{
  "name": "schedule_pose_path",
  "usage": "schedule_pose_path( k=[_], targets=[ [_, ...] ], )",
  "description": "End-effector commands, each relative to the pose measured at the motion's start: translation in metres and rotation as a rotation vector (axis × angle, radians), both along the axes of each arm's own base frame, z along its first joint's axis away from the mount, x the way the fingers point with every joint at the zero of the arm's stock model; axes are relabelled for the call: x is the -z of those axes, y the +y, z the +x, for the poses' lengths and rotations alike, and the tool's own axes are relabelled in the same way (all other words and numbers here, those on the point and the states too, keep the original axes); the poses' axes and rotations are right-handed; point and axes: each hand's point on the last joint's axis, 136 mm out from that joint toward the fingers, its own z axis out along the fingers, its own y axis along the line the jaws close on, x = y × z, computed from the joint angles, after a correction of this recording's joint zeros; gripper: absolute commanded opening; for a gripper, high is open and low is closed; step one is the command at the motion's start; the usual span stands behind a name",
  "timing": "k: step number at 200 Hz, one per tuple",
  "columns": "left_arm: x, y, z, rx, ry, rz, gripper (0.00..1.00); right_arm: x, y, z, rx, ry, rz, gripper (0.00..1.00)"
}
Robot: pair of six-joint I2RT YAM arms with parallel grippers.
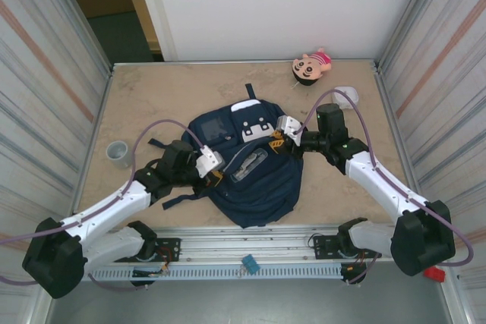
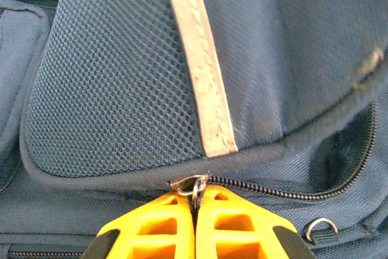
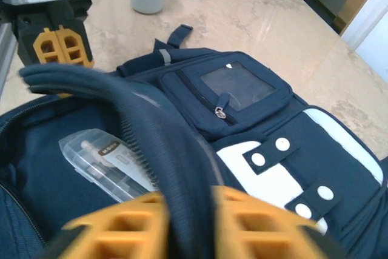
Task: Pack books, pencil case, and school supplies into a backpack
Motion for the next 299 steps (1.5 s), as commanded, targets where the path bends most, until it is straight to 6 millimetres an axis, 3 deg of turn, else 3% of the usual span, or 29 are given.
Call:
schedule_pose_path(
  k=[1, 29, 67, 91, 114, 143, 192, 217, 249, 268, 299],
  targets=[
    [-0.019, -0.009, -0.004, 0.017, 0.012, -0.078, 0.00, -0.033, -0.005, 0.008, 0.126, 0.073, 0.101, 0.49],
    [-0.019, -0.008, -0.003, 0.002, 0.012, -0.082, 0.00, -0.040, -0.019, -0.003, 0.373, 0.377, 0.188, 0.68],
    [-0.021, -0.004, 0.001, -0.032, 0.005, -0.065, 0.00, -0.020, -0.026, -0.045, 0.594, 0.848, 0.310, 0.69],
    [-0.022, -0.003, 0.004, -0.053, 0.004, -0.064, 0.00, -0.012, -0.017, -0.071, 0.621, 1.010, 0.376, 0.69],
    [-0.021, -0.003, 0.004, -0.058, 0.010, -0.068, 0.00, -0.002, -0.008, -0.081, 0.669, 1.155, 0.448, 0.71],
    [-0.024, -0.003, 0.004, -0.063, 0.012, -0.075, 0.00, 0.014, 0.024, -0.092, 0.641, 1.320, 0.476, 0.69],
    [-0.026, -0.004, 0.000, -0.061, 0.013, -0.079, 0.00, 0.027, 0.056, -0.077, 0.638, 1.387, 0.547, 0.57],
    [-0.025, -0.007, -0.003, -0.057, 0.017, -0.084, 0.00, 0.034, 0.069, -0.069, 0.642, 1.379, 0.563, 0.41],
    [-0.028, -0.014, -0.007, -0.040, 0.026, -0.090, 0.00, 0.050, 0.071, -0.055, 0.689, 1.357, 0.569, 0.13],
    [-0.030, -0.021, -0.011, -0.026, 0.034, -0.096, 0.00, 0.049, 0.072, -0.043, 0.689, 1.339, 0.572, 0.07],
    [-0.034, -0.037, -0.021, 0.004, 0.042, -0.103, 0.00, 0.047, 0.069, -0.021, 0.706, 1.286, 0.564, 0.04]
  ],
)
